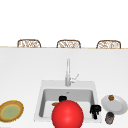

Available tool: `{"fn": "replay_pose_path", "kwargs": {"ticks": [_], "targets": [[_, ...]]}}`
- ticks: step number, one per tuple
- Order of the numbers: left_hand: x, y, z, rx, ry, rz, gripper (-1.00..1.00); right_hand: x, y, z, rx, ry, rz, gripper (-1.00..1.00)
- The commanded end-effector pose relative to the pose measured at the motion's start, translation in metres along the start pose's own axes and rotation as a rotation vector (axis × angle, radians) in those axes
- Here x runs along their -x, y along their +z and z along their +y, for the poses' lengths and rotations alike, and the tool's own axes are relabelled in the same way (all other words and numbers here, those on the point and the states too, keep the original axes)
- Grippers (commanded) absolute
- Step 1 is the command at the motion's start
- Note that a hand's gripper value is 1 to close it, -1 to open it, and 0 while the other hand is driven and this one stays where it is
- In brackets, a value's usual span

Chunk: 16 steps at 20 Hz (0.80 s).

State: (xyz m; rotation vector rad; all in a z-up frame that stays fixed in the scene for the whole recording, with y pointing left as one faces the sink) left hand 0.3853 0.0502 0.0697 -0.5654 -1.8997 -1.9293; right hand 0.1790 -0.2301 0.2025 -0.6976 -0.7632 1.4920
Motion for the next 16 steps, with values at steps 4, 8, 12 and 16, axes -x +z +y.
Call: {"fn": "replay_pose_path", "kwargs": {"ticks": [4,8,12,16], "targets": [[0.036,-0.047,-0.038,0.017,-0.022,0.029,1.00,0.000,0.000,0.000,0.000,0.000,0.000,0.00],[0.070,-0.047,-0.058,0.002,-0.030,0.003,1.00,0.000,0.000,0.000,0.000,0.000,0.000,0.00],[0.100,-0.052,-0.080,0.000,-0.021,-0.002,1.00,0.000,0.000,0.000,0.000,0.000,0.000,0.00],[0.129,-0.063,-0.102,0.005,-0.041,0.002,1.00,0.000,0.000,0.000,0.000,0.000,0.000,0.00]]}}
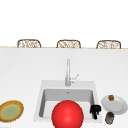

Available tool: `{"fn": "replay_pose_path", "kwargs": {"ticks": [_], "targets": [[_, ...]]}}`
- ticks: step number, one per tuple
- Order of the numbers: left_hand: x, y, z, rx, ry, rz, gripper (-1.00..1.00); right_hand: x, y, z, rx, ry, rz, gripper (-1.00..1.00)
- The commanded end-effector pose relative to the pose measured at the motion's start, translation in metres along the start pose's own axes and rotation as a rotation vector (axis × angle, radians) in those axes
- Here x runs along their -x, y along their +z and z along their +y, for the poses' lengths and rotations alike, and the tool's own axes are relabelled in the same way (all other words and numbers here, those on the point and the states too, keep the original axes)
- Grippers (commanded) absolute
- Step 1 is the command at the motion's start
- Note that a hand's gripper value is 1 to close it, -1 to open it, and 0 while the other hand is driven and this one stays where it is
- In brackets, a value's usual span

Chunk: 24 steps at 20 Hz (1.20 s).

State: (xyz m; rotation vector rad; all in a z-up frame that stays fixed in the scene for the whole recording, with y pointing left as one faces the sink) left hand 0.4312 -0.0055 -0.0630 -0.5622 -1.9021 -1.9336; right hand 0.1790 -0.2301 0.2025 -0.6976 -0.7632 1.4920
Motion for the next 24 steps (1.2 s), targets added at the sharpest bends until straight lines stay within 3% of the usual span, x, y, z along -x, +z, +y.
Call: {"fn": "replay_pose_path", "kwargs": {"ticks": [1,4,6,7,11,14,15,16,17,20,24], "targets": [[0.025,-0.014,-0.020,0.021,-0.043,0.013,1.00,0.000,0.000,0.000,0.000,0.000,0.000,0.00],[0.045,-0.018,-0.031,0.029,-0.048,0.020,1.00,0.000,0.000,0.000,0.000,0.000,0.000,0.00],[0.056,-0.012,-0.035,0.035,-0.020,0.024,1.00,0.000,0.000,0.000,0.000,0.000,0.000,0.00],[0.055,-0.016,-0.033,0.050,0.004,0.034,1.00,0.000,0.000,0.000,0.000,0.000,0.000,0.00],[0.057,-0.013,-0.023,0.049,0.073,0.031,1.00,0.000,0.000,0.000,0.000,0.000,0.000,0.00],[0.035,-0.017,-0.019,0.040,0.076,0.033,1.00,0.000,0.000,0.000,0.000,0.000,0.000,0.00],[0.033,-0.014,-0.016,0.029,0.087,0.025,-1.00,0.000,0.000,0.000,0.000,0.000,0.000,0.00],[0.029,-0.016,-0.012,0.005,0.031,0.028,-1.00,0.000,0.000,0.000,0.000,0.000,0.000,0.00],[0.022,-0.015,-0.010,0.003,0.019,0.028,-1.00,0.000,0.000,0.000,0.000,0.000,0.000,0.00],[0.016,-0.015,0.010,0.018,0.088,0.002,-1.00,0.000,0.000,0.000,0.000,0.000,0.000,0.00],[0.006,-0.012,0.028,0.029,0.114,-0.024,-1.00,0.000,0.000,0.000,0.000,0.000,0.000,0.00]]}}
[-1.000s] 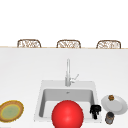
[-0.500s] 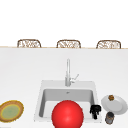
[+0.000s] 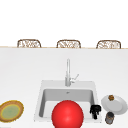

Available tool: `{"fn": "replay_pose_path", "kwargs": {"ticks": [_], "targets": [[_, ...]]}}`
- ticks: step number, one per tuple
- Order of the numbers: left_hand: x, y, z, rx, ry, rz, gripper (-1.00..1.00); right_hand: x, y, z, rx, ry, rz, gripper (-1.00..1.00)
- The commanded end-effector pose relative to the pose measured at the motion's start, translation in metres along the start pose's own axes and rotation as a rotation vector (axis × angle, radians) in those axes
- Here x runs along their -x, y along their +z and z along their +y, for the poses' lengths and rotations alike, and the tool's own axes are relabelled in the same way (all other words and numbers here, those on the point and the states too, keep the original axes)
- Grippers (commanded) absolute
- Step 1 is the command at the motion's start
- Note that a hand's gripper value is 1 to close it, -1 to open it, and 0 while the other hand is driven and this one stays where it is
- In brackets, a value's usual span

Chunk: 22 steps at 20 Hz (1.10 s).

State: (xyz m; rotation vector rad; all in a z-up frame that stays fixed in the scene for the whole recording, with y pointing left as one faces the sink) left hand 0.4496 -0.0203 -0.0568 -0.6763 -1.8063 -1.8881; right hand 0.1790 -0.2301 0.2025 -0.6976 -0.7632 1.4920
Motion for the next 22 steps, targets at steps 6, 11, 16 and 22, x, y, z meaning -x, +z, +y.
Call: {"fn": "replay_pose_path", "kwargs": {"ticks": [6,11,16,22], "targets": [[-0.030,0.022,0.041,0.017,0.016,-0.023,-1.00,0.000,0.000,0.000,0.000,0.000,0.000,0.00],[-0.043,0.053,0.049,-0.025,-0.001,-0.030,-1.00,0.000,0.000,0.000,0.000,0.000,0.000,0.00],[-0.045,0.055,0.049,0.006,0.029,-0.017,-1.00,0.000,0.000,0.000,0.000,0.000,0.000,0.00],[-0.072,0.083,0.070,-0.027,-0.041,-0.040,-1.00,0.000,0.000,0.000,0.000,0.000,0.000,0.00]]}}
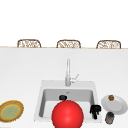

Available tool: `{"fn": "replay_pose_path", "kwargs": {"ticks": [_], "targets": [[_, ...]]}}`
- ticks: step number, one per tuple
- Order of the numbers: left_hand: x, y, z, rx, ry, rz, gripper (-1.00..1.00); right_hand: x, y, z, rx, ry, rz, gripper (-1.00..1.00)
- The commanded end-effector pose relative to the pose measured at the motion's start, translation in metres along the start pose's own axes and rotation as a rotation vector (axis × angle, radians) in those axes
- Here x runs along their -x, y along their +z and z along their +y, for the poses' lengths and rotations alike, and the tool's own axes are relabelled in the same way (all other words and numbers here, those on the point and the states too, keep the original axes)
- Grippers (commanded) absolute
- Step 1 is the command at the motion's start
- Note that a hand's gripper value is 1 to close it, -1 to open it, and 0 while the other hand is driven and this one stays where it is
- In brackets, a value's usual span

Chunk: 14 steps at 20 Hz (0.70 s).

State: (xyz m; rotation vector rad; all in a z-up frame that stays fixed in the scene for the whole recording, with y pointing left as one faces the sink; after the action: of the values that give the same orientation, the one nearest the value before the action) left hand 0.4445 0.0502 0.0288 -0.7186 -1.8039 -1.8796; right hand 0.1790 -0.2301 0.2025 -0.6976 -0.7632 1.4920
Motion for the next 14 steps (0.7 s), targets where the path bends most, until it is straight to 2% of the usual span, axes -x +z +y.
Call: {"fn": "replay_pose_path", "kwargs": {"ticks": [1,3,6,9,12,14], "targets": [[-0.019,0.014,0.014,-0.028,-0.057,-0.012,-1.00,0.000,0.000,0.000,0.000,0.000,0.000,0.00],[-0.032,0.018,0.019,-0.012,-0.054,-0.002,-1.00,0.000,0.000,0.000,0.000,0.000,0.000,0.00],[-0.052,0.029,0.026,-0.011,-0.046,0.011,-1.00,0.000,0.000,0.000,0.000,0.000,0.000,0.00],[-0.077,0.035,0.033,-0.014,-0.045,0.006,-1.00,0.000,0.000,0.000,0.000,0.000,0.000,0.00],[-0.104,0.042,0.035,-0.011,-0.028,0.004,-1.00,0.000,0.000,0.000,0.000,0.000,0.000,0.00],[-0.121,0.042,0.035,-0.013,-0.034,0.007,-1.00,0.000,0.000,0.000,0.000,0.000,0.000,0.00]]}}
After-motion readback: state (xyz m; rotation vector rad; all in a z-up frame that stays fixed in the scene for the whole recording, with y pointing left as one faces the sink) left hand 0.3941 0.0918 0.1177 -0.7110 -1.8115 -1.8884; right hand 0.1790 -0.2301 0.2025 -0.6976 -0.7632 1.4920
